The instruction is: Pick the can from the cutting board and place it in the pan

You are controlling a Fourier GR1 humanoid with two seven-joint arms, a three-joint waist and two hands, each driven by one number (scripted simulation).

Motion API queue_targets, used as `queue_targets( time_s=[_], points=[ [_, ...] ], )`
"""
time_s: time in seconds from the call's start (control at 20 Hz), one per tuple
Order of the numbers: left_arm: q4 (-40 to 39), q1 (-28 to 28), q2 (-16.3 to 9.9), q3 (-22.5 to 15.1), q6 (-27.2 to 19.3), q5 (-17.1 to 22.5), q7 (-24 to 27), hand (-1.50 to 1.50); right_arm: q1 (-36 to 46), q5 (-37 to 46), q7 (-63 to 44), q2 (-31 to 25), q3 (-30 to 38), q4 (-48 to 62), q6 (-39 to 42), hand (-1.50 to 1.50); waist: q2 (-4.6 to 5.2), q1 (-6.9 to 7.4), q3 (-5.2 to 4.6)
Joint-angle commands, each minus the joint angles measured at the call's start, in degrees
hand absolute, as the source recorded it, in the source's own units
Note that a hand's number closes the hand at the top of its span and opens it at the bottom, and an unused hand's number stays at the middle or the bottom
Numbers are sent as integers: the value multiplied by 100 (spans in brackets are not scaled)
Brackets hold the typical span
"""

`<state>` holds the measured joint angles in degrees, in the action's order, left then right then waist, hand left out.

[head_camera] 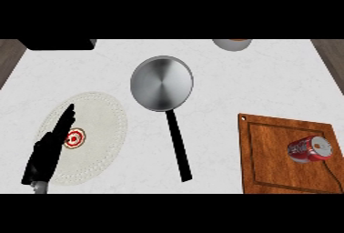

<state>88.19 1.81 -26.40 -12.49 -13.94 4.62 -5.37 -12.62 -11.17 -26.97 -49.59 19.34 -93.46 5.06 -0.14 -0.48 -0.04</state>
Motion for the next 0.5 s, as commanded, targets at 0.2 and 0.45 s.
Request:
queue_targets(
  time_s=[0.2,0.45],
  points=[
    [240,70,-17,97,236,-45,-150,0,1103,-249,-1314,-317,-739,-188,861,-150,23,136,2],
    [466,-31,75,199,226,-142,-516,0,1585,-258,-2079,-235,-1025,-6,1173,-150,18,107,4]
  ],
)
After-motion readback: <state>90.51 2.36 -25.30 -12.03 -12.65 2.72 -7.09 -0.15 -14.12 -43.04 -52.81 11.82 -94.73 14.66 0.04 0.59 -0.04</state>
